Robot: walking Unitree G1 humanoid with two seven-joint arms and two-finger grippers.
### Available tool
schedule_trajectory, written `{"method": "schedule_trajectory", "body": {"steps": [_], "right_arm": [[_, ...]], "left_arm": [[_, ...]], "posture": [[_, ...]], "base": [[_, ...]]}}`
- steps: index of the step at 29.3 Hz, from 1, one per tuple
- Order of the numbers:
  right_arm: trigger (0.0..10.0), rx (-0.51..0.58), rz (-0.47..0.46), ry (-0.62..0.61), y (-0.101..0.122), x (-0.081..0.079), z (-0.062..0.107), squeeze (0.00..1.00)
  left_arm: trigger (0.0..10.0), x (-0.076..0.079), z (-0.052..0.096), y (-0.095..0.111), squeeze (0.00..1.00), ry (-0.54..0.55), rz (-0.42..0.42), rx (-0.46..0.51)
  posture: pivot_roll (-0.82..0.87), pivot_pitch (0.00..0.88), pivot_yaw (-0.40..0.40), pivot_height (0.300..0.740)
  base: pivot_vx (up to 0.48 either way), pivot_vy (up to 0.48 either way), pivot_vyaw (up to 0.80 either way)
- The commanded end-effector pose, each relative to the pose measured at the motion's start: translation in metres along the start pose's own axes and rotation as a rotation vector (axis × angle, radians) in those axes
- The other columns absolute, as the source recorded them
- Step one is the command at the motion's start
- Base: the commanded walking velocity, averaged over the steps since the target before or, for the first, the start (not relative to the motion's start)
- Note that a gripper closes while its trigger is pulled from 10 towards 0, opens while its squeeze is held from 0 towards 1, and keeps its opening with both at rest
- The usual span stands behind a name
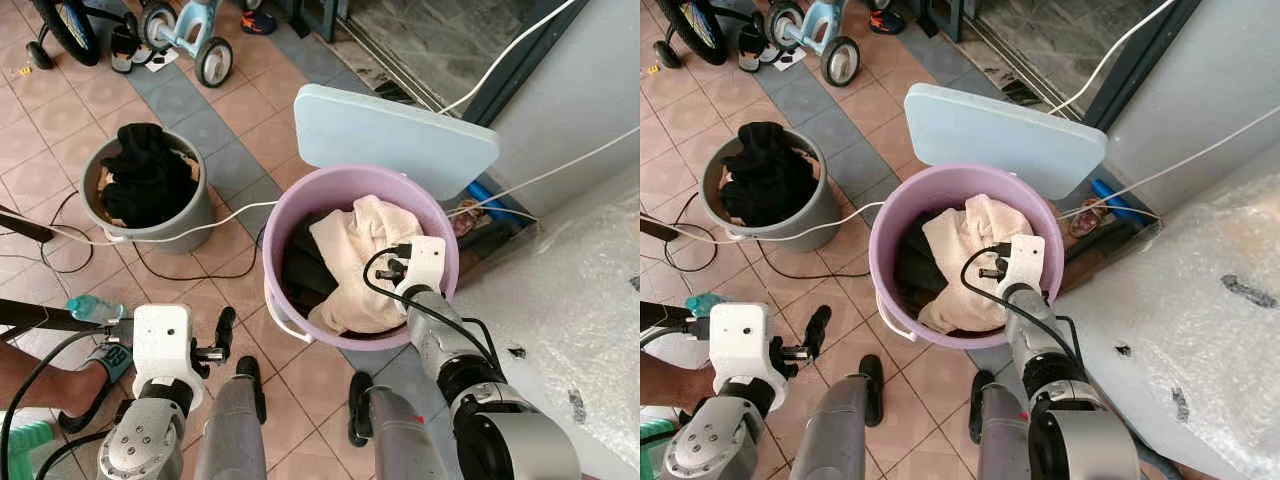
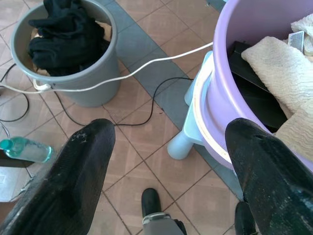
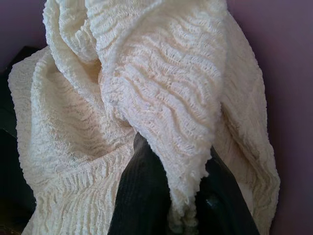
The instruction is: Clothes washing
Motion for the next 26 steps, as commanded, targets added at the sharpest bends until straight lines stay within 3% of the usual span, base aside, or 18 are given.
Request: {"method": "schedule_trajectory", "body": {"steps": [1,5,6,11,14,15,16,17,22,26], "right_arm": [[0.0,0.041,-0.054,0.0,0.008,0.001,0.0,0.0],[0.0,0.097,-0.077,0.003,0.026,0.0,-0.002,0.0],[0.0,0.146,-0.086,0.018,0.041,-0.002,-0.003,0.0],[0.0,0.322,-0.015,0.045,0.091,-0.004,0.002,0.0],[0.0,0.369,0.011,0.049,0.104,-0.004,0.005,0.0],[0.0,0.47,0.072,0.049,0.128,0.0,0.016,0.0],[0.0,0.515,0.099,0.047,0.138,0.002,0.022,0.0],[0.0,0.515,0.099,0.047,0.138,0.002,0.022,0.0],[0.0,0.707,0.264,-0.005,0.174,0.015,0.056,0.0],[0.0,0.793,0.309,-0.092,0.191,0.029,0.08,0.0]], "left_arm": [[10.0,-0.002,0.0,-0.008,0.0,0.018,-0.002,-0.022],[10.0,0.0,-0.004,-0.006,0.0,0.015,0.001,-0.011],[10.0,0.0,-0.008,-0.004,0.0,0.014,0.002,0.001],[10.0,0.002,-0.024,0.001,0.0,-0.001,-0.001,0.035],[10.0,0.003,-0.031,0.003,0.0,-0.008,-0.003,0.045],[10.0,0.007,-0.043,0.01,0.0,-0.022,-0.003,0.075],[10.0,0.01,-0.048,0.013,0.0,-0.031,-0.003,0.089],[10.0,0.01,-0.048,0.013,0.0,-0.031,-0.003,0.089],[10.0,0.018,-0.075,0.026,0.0,-0.053,-0.017,0.142],[10.0,0.021,-0.086,0.03,0.0,-0.046,-0.034,0.158]], "posture": [[0.18,0.376,-0.044,0.74],[0.17,0.358,-0.047,0.74],[0.16,0.342,-0.046,0.74],[0.13,0.283,-0.04,0.74],[0.11,0.252,-0.035,0.74],[0.09,0.211,-0.026,0.74],[0.08,0.196,-0.022,0.74],[0.08,0.196,-0.022,0.74],[0.01,0.095,0.014,0.74],[-0.02,0.06,0.032,0.74]], "base": [[0.0,0.0,0.0],[0.0,0.0,0.0],[0.0,0.0,0.0],[0.0,0.0,0.0],[0.0,0.0,0.0],[0.0,0.0,0.0],[0.0,0.0,0.0],[0.0,0.0,0.0],[0.0,0.0,0.0],[0.0,0.0,0.0]]}}
Point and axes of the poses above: a point about 5 cm out from each wrist's last joint towards the gripper, its own z axis pointing back from the gripper into the wrist, its own y axis along the axis of the wrist's last joint, x = y × z, the point moved 5 cm from there along -z, pointing out of the wrist towards the gripper, and after that the axes turned 6 degrees about z, right-handed, at the moved point
